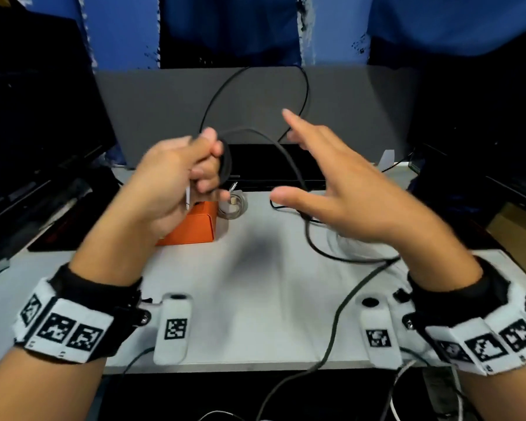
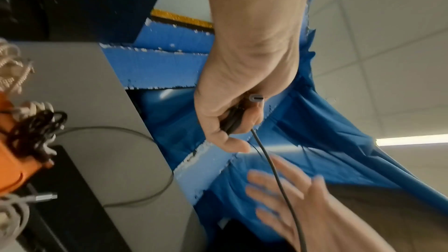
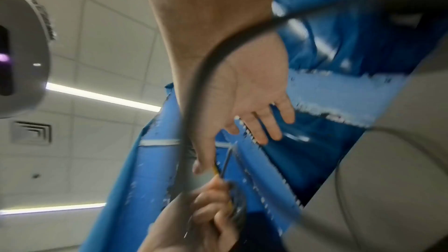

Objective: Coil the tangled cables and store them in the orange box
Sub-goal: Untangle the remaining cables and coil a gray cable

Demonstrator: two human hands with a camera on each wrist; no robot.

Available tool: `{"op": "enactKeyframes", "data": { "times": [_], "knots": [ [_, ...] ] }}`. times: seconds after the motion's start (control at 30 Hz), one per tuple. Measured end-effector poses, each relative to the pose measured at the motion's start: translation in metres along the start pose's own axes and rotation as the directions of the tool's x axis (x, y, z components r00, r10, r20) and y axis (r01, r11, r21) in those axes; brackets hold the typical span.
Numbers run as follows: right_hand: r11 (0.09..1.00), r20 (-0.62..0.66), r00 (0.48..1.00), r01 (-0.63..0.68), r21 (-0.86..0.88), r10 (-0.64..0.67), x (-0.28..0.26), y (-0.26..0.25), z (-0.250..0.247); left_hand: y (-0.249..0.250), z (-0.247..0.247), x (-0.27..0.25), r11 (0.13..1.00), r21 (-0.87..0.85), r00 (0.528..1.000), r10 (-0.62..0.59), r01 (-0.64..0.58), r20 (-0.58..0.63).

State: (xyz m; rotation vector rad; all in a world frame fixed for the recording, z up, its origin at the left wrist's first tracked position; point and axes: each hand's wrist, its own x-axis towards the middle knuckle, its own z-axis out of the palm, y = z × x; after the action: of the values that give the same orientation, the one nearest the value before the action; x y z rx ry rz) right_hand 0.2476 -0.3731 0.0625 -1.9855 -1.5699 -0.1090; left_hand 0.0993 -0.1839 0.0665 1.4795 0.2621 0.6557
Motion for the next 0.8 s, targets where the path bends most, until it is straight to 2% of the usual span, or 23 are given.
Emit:
{"op": "enactKeyframes", "data": {
  "times": [0.07,0.17,0.27,0.33,0.43,0.5,0.67,0.73,0.8],
  "knots": [
    [0.991,-0.06,0.992,0.114,0.07,-0.11,-0.003,-0.019,0.017,-0.008,0.017,-0.006,0.998,0.067,0.999,0.014,-0.016,0.033],
    [0.984,-0.114,0.988,0.122,0.128,-0.107,-0.001,-0.025,0.035,-0.011,0.031,-0.016,0.994,0.104,0.988,0.023,-0.04,0.153],
    [0.945,-0.178,0.984,0.067,0.319,-0.009,-0.001,-0.02,0.043,-0.01,0.036,-0.024,0.988,-0.136,0.936,-0.014,0.067,0.352],
    [0.863,-0.194,0.979,0.045,0.503,0.062,0.001,-0.02,0.047,-0.014,0.038,-0.024,0.942,-0.283,0.883,-0.028,0.18,0.468],
    [0.785,-0.158,0.983,0.025,0.619,0.094,0.005,-0.019,0.049,-0.02,0.038,-0.02,0.897,-0.344,0.828,-0.041,0.277,0.559],
    [0.785,-0.17,0.981,0.031,0.618,0.094,0.007,-0.019,0.045,-0.02,0.039,-0.02,0.898,-0.332,0.828,-0.062,0.29,0.557],
    [0.79,-0.304,0.953,0.17,0.589,0.021,0.004,-0.025,0.033,-0.004,0.04,-0.025,0.965,-0.178,0.921,-0.117,0.194,0.372],
    [0.809,-0.323,0.946,0.194,0.555,-0.006,0.003,-0.026,0.03,0.0,0.039,-0.028,0.973,-0.149,0.925,-0.114,0.178,0.361],
    [0.795,-0.325,0.946,0.185,0.577,0.016,0.001,-0.028,0.028,0.0,0.042,-0.031,0.963,-0.205,0.921,-0.085,0.173,0.38]
  ]
}}
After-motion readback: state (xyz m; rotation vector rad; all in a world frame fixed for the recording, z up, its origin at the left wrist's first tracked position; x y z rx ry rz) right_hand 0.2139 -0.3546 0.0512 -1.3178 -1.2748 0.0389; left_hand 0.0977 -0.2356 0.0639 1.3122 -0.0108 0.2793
